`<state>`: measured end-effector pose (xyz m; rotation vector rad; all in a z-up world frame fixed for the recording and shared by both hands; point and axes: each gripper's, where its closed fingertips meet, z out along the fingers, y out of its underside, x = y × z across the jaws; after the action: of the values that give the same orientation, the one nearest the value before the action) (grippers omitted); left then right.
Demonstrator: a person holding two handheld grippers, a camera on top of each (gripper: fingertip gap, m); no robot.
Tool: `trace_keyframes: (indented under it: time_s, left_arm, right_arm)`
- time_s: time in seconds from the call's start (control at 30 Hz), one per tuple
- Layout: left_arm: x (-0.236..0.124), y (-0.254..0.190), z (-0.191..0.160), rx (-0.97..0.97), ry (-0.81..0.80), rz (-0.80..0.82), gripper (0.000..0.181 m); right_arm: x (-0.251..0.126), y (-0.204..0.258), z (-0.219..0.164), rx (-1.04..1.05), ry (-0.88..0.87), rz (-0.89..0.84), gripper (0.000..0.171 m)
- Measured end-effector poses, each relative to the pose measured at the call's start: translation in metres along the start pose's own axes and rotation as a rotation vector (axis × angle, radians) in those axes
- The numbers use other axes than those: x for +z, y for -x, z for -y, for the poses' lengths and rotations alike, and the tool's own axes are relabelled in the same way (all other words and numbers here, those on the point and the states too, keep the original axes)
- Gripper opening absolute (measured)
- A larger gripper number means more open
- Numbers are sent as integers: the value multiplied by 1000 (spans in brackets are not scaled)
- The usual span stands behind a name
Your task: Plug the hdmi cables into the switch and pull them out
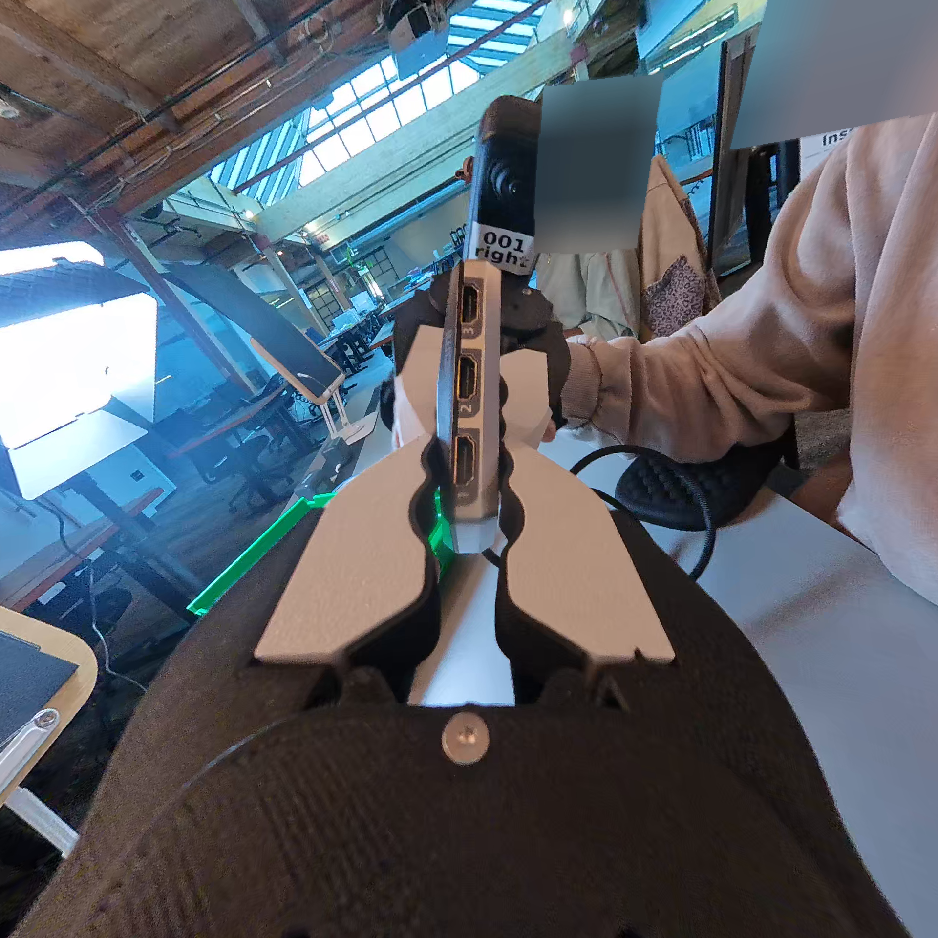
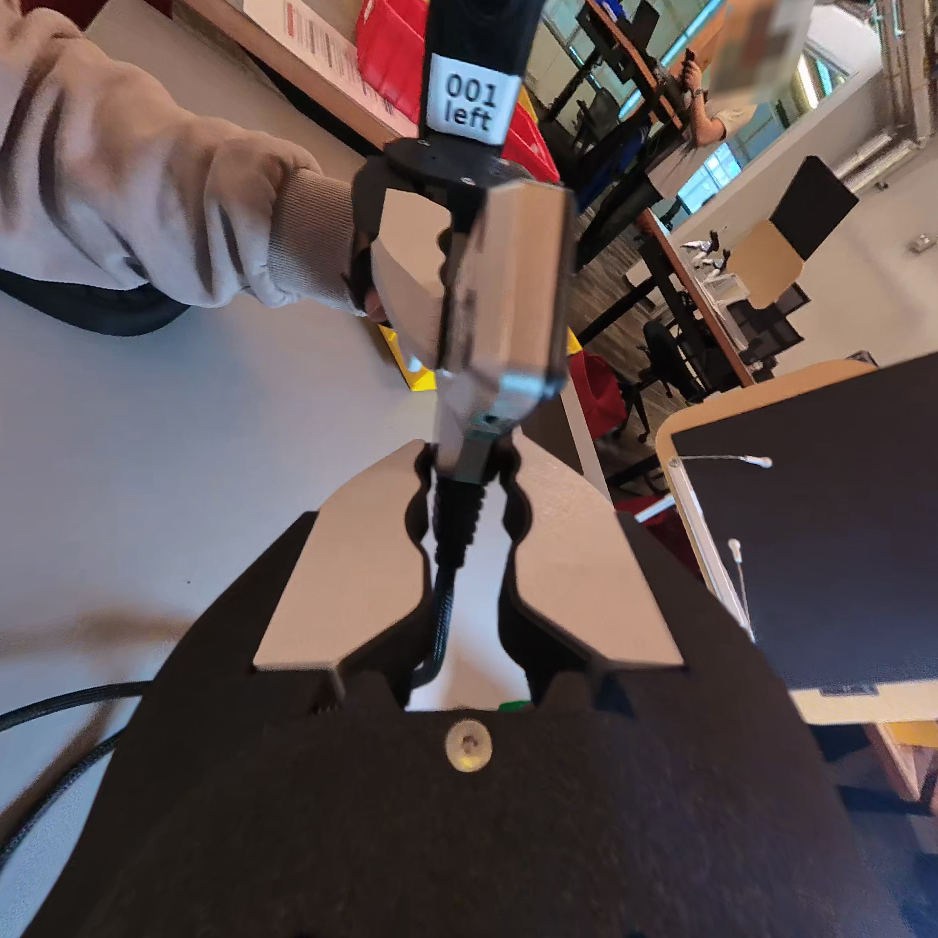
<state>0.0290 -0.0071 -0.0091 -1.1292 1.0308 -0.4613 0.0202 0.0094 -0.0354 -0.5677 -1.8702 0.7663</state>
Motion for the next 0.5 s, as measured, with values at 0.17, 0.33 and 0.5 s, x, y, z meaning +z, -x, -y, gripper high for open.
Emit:
trace_keyframes:
  time_s: [0.17, 0.33, 0.5]
  left_arm:
    - [-1, 2, -22, 51, 155, 11, 21]
    - [-6, 15, -52, 225, 436, 113, 24]
    - [-7, 17, -53, 275, 439, 130, 22]
  right_arm:
    - [2, 1, -15, -42, 111, 2, 23]
    - [6, -5, -35, -94, 231, -51, 23]
    - [8, -8, -34, -138, 220, -96, 23]
